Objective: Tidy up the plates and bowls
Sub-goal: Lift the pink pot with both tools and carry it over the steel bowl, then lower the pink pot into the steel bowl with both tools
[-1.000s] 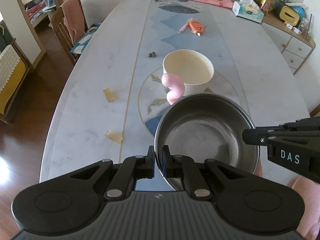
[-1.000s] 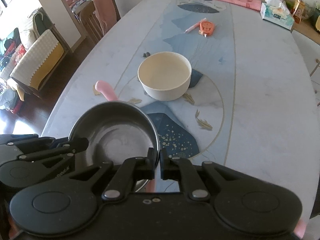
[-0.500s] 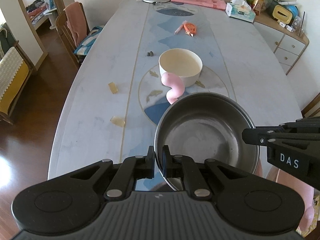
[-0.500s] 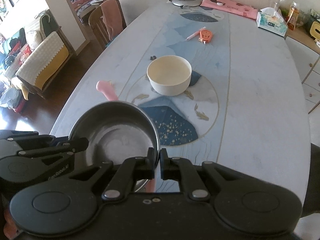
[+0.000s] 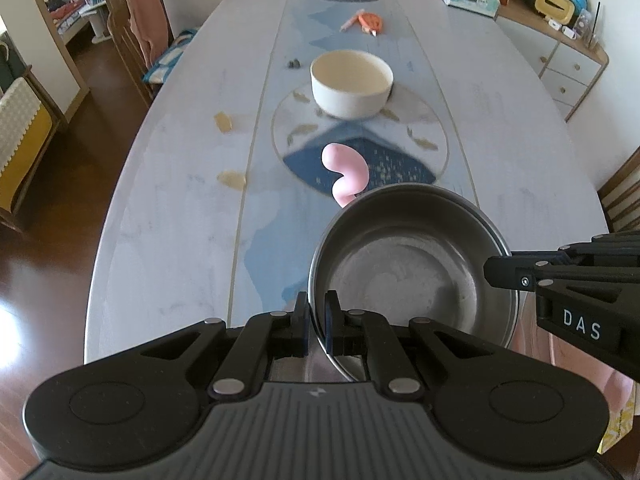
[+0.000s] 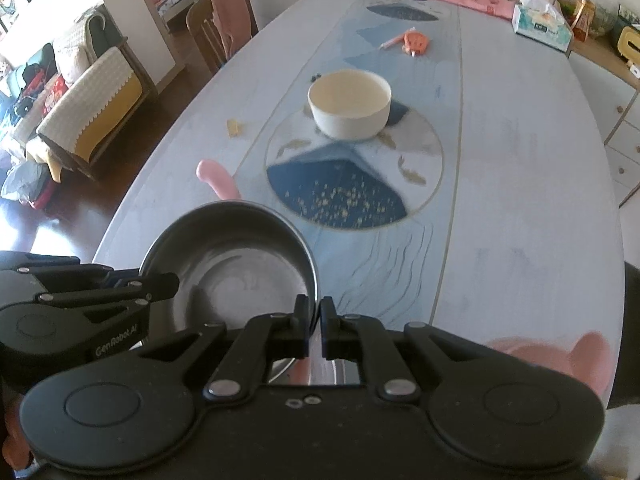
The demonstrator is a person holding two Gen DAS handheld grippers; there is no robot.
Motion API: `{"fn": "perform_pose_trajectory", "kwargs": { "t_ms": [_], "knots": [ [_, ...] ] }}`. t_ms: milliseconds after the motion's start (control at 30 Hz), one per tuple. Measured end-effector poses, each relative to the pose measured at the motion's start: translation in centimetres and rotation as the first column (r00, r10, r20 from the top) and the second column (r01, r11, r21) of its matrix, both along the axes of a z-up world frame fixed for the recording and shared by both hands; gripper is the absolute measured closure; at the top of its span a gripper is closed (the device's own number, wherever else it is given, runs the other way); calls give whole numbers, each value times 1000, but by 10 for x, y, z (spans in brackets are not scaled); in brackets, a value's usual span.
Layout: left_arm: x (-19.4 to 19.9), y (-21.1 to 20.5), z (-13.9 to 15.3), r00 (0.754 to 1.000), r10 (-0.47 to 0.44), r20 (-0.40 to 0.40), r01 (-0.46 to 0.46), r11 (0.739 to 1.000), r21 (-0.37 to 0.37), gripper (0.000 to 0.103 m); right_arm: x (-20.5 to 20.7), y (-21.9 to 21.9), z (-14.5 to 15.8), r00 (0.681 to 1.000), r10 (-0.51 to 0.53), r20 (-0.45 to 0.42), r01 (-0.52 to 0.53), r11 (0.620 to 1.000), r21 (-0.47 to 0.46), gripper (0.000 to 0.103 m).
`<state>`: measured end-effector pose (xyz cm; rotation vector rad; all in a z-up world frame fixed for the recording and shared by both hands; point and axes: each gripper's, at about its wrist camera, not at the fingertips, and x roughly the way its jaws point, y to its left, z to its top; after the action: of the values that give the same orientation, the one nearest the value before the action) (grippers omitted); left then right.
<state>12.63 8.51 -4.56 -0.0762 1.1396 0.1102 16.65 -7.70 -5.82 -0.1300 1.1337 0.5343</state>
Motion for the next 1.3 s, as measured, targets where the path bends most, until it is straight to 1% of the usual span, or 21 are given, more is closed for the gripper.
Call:
{"fn": "perform_pose_trajectory", "kwargs": {
  "t_ms": [333, 500, 700, 933, 1300],
  "knots": [
    [-25, -5, -26, 998, -13, -55, 12, 1000, -10, 97, -25, -2, -24, 998, 3, -56, -4, 1000, -23, 97],
    [-29, -5, -39, 997, -16, -73, 15, 1000, -19, 97, -29, -2, -34, 997, -1, -82, -2, 999, -33, 97],
    [-31, -5, -50, 996, -23, -81, 22, 1000, -8, 97, -31, 0, -44, 995, 1, -100, -5, 999, -35, 97],
    [-34, -4, -62, 994, -15, -109, 14, 1000, -16, 97, -36, 3, -58, 991, 12, -132, -19, 998, -52, 97],
    [-33, -4, -67, 993, -21, -113, 21, 1000, -2, 97, -34, 3, -61, 989, 19, -147, -26, 999, -45, 96]
  ]
}}
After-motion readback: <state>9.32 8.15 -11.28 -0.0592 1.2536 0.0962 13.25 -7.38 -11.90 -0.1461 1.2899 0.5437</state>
